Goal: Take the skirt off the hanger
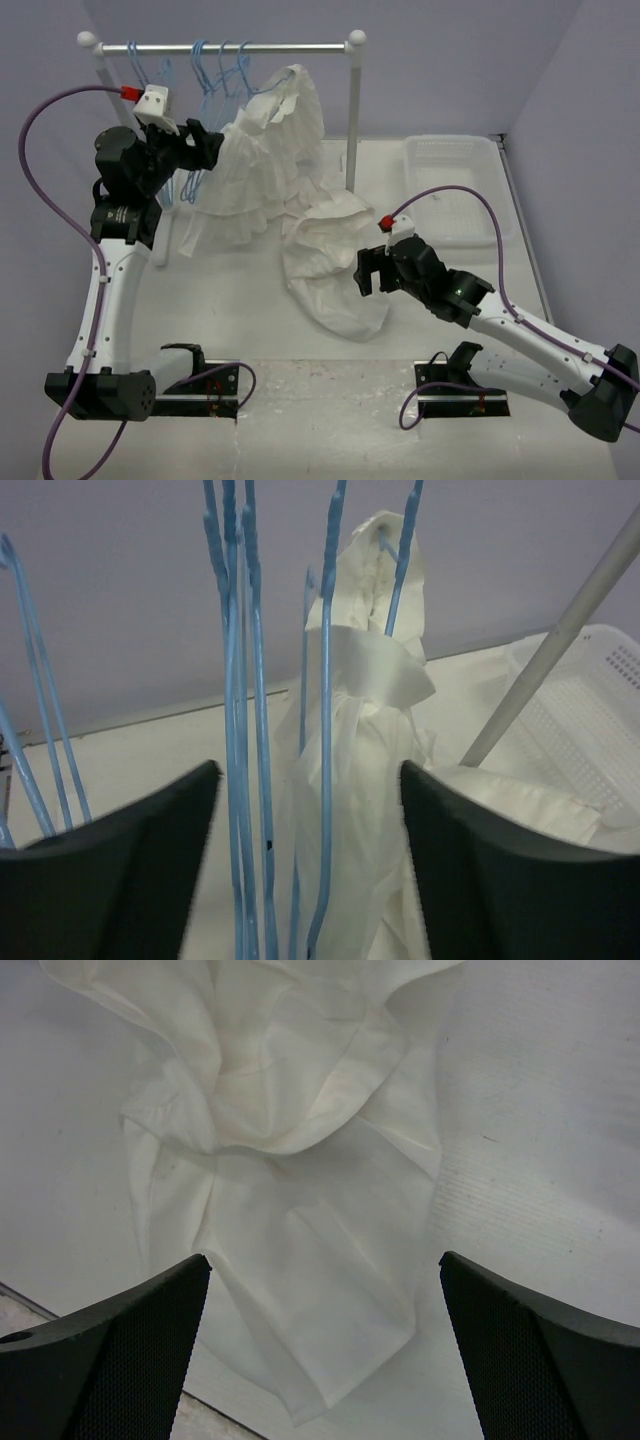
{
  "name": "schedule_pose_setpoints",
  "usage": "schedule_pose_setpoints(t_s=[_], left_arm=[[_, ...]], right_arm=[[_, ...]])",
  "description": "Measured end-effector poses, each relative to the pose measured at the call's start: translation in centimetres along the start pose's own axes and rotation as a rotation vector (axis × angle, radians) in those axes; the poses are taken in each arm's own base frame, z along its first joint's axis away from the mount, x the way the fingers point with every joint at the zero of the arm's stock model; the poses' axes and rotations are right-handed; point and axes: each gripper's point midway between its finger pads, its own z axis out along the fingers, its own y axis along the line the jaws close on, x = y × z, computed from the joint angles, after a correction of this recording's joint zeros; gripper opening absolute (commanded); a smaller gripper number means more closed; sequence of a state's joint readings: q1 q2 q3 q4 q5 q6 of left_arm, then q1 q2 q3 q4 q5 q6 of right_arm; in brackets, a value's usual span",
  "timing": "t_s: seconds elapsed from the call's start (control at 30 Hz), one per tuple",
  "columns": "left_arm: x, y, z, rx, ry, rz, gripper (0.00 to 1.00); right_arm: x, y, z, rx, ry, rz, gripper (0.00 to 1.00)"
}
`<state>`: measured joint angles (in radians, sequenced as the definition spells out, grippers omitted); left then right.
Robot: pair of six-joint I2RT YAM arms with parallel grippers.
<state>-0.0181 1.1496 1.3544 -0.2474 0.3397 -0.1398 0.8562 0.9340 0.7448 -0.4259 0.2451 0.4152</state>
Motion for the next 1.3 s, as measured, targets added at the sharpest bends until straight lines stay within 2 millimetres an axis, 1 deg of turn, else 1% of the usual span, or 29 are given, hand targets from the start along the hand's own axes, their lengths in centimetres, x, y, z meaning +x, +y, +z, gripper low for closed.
schedule_pose_setpoints(t_s=[0.07, 0.13, 0.27, 0.37, 0.47, 0.53, 0.6, 0.77, 0.83, 0.9, 0.97, 1.03, 1.17, 1.23, 1.3], left_arm=[[0.4, 0.1, -0.5, -0.015, 0.004, 0.0, 1.0], [0.0, 0.1, -1.2, -0.031, -0.009, 0.002, 1.0], [-2.0, -0.5, -3.2, -0.042, -0.069, 0.02, 1.0], [-3.1, -0.9, -4.7, -0.057, -0.101, 0.005, 1.0], [-3.1, -0.7, -5.9, -0.103, -0.102, -0.057, 1.0], [-2.6, -0.5, -6.5, -0.132, -0.084, -0.098, 1.0], [-1.5, -0.5, -7.0, -0.151, -0.056, -0.137, 1.0], [2.4, -0.3, -8.9, -0.201, 0.055, -0.198, 1.0], [3.6, -0.1, -9.9, -0.233, 0.09, -0.21, 1.0], [4.2, -0.1, -10.8, -0.254, 0.107, -0.215, 1.0], [4.3, -0.2, -11.8, -0.268, 0.11, -0.215, 1.0], [4.6, -0.2, -12.6, -0.284, 0.116, -0.214, 1.0], [5.0, 0.0, -14.3, -0.322, 0.123, -0.21, 1.0], [5.1, 0.0, -14.7, -0.329, 0.128, -0.206, 1.0], [5.3, -0.1, -14.9, -0.33, 0.134, -0.205, 1.0]], right_arm=[[0.0, 0.0, 0.0, 0.0, 0.0, 0.0, 0.99], [0.0, 0.0, 0.0, 0.0, 0.0, 0.0, 0.99], [0.0, 0.0, 0.0, 0.0, 0.001, 0.0, 0.99], [0.0, 0.0, -0.1, 0.0, -0.001, 0.0, 0.99], [-0.3, -0.1, -0.5, 0.002, -0.016, 0.007, 0.99], [-0.8, -0.3, -1.0, 0.008, -0.039, 0.015, 0.99], [-1.4, -0.6, -1.6, 0.015, -0.067, 0.027, 0.99], [-2.8, -1.0, -3.1, 0.027, -0.136, 0.066, 0.99], [-3.1, -0.8, -3.2, 0.016, -0.14, 0.066, 0.99], [-3.0, -0.3, -3.0, -0.006, -0.126, 0.053, 0.99], [-2.5, 0.6, -1.9, -0.037, -0.085, 0.029, 0.99], [-1.7, 1.6, -0.5, -0.067, -0.031, 0.011, 0.99], [1.5, 3.4, 4.3, -0.078, 0.124, -0.018, 0.99], [3.2, 3.8, 6.5, -0.049, 0.192, -0.011, 0.99], [4.3, 3.8, 8.5, 0.0, 0.238, 0.005, 0.99]])
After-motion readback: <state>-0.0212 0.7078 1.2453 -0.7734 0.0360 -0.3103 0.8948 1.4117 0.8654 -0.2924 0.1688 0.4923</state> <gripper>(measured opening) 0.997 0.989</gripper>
